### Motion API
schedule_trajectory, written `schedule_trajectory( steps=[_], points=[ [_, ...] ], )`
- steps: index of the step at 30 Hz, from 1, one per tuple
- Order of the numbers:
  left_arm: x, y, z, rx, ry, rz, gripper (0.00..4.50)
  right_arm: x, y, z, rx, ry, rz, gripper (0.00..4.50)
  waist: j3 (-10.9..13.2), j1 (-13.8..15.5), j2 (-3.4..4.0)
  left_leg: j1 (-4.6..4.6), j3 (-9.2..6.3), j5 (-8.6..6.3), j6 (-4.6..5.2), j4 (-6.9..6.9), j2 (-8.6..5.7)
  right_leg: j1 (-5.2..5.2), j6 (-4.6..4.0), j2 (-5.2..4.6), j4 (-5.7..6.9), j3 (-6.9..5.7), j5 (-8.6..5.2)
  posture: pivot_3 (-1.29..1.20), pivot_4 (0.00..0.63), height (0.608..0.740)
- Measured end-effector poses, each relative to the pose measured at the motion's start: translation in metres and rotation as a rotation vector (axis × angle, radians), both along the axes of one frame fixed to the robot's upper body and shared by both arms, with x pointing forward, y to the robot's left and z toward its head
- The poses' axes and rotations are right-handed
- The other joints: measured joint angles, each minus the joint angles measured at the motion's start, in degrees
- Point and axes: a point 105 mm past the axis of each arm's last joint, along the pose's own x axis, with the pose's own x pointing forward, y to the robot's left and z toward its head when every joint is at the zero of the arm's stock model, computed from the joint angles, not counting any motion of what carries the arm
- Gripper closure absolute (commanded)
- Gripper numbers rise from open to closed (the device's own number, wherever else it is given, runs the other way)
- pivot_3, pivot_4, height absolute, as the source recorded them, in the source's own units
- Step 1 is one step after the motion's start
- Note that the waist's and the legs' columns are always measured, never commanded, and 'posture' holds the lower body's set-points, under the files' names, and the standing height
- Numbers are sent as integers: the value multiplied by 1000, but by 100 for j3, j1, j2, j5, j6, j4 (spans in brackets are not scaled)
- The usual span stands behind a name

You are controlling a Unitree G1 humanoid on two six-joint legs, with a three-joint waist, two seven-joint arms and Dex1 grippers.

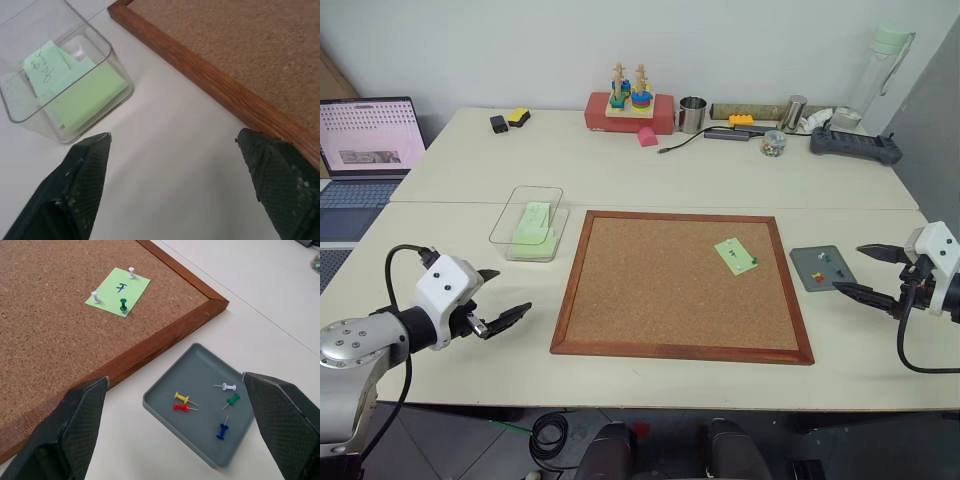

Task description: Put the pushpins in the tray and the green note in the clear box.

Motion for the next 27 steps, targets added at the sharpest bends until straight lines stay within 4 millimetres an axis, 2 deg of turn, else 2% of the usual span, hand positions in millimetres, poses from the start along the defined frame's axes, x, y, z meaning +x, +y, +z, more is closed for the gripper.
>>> schedule_trajectory(
  steps=[4,8,10,12,13,16,19,24,27],
  points=[
    [3,-17,13,-47,-21,-65,1712,0,2,1,0,-2,6,0,1,3,-1,-1,0,0,0,2,-1,1,1,0,0,0,0,0,150,740],
    [6,-60,38,-77,-84,-229,2436,2,14,6,-1,-20,52,0,1,4,-1,-1,1,0,0,5,-3,2,6,0,-1,3,3,0,150,740],
    [8,-76,41,-96,-89,-280,2800,3,21,7,1,-21,69,0,1,5,-2,-2,1,0,0,5,-2,2,6,2,1,1,3,0,150,740],
    [13,-103,40,-132,-86,-364,3120,5,31,8,16,-21,93,0,-2,6,3,0,4,1,0,7,-6,6,8,3,2,2,5,0,150,740],
    [15,-125,38,-167,-89,-428,3388,8,44,11,32,-33,127,0,-1,8,2,-1,6,1,0,16,-7,7,13,4,3,2,8,0,150,740],
    [19,-159,23,-215,-49,-518,3961,13,70,17,80,-47,199,0,2,-27,-4,-1,7,1,0,18,-6,5,15,6,4,10,10,0,150,740],
    [33,-175,5,-226,-26,-514,4486,22,88,17,107,-34,217,0,2,-29,-4,-4,5,1,0,18,-6,2,14,10,6,5,10,0,150,740],
    [47,-193,-16,-229,-22,-522,4486,47,114,14,103,-21,213,0,2,-24,-4,-6,3,1,0,17,-8,0,13,10,5,6,10,0,150,740],
    [54,-195,-30,-226,-6,-503,4486,65,119,6,82,0,184,0,2,-12,-4,-11,3,2,-1,18,-10,-2,14,10,3,2,10,0,150,740]
  ],
)
